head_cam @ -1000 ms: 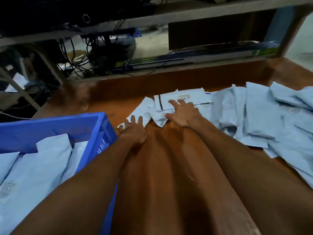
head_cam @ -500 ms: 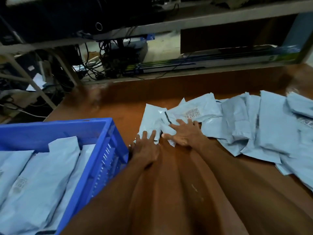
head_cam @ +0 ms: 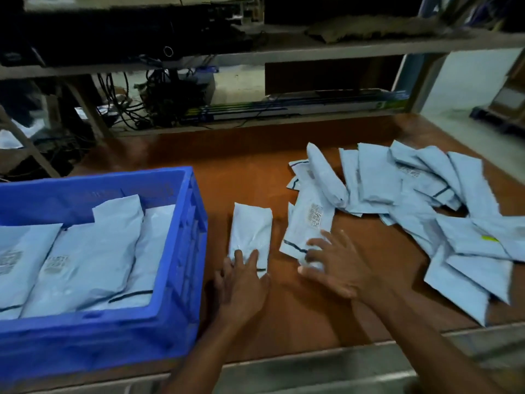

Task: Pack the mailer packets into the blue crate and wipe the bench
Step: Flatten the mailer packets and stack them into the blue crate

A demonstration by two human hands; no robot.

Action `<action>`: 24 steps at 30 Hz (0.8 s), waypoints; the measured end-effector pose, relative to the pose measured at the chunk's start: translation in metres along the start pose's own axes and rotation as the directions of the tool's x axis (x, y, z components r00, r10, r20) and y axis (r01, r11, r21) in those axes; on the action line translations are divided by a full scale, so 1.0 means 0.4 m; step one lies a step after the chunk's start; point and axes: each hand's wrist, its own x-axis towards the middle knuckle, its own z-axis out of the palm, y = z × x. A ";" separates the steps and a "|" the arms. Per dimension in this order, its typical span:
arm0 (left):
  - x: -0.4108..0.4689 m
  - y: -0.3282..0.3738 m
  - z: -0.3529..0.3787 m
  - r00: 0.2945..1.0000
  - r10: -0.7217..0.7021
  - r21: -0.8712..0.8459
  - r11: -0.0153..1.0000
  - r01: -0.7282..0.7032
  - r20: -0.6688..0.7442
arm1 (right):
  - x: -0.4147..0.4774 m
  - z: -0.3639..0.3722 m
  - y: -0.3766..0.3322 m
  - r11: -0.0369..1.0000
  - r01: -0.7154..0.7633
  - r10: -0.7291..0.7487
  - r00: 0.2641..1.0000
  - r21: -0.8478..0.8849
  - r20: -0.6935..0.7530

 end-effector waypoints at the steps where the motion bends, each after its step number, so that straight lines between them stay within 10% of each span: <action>1: -0.011 -0.006 -0.002 0.999 0.011 -0.003 1.000 -0.011 -0.030 | -0.021 -0.011 0.009 0.998 -0.034 0.038 0.998 0.054 -0.059; 4: 0.005 -0.018 -0.008 0.993 0.069 -0.043 0.996 -0.073 -0.091 | -0.032 -0.019 0.021 0.981 -0.146 0.166 0.971 0.126 -0.173; 9: 0.035 -0.053 0.015 0.977 0.182 -0.033 0.983 -0.180 0.110 | -0.039 0.023 -0.072 0.989 -0.122 0.110 0.984 0.079 0.140; 17: 0.038 -0.054 0.017 0.991 0.102 -0.033 0.994 -0.105 -0.086 | 0.014 -0.012 -0.092 0.986 -0.157 0.166 0.951 0.056 -0.261; 21: 0.070 -0.040 0.054 0.996 0.082 0.003 0.997 -0.082 -0.016 | 0.107 0.054 -0.102 0.987 -0.156 0.154 0.987 0.030 0.045; 24: 0.066 -0.040 0.088 0.990 0.075 0.057 0.996 -0.069 -0.116 | 0.120 0.121 -0.100 0.989 -0.147 0.147 0.989 0.008 -0.010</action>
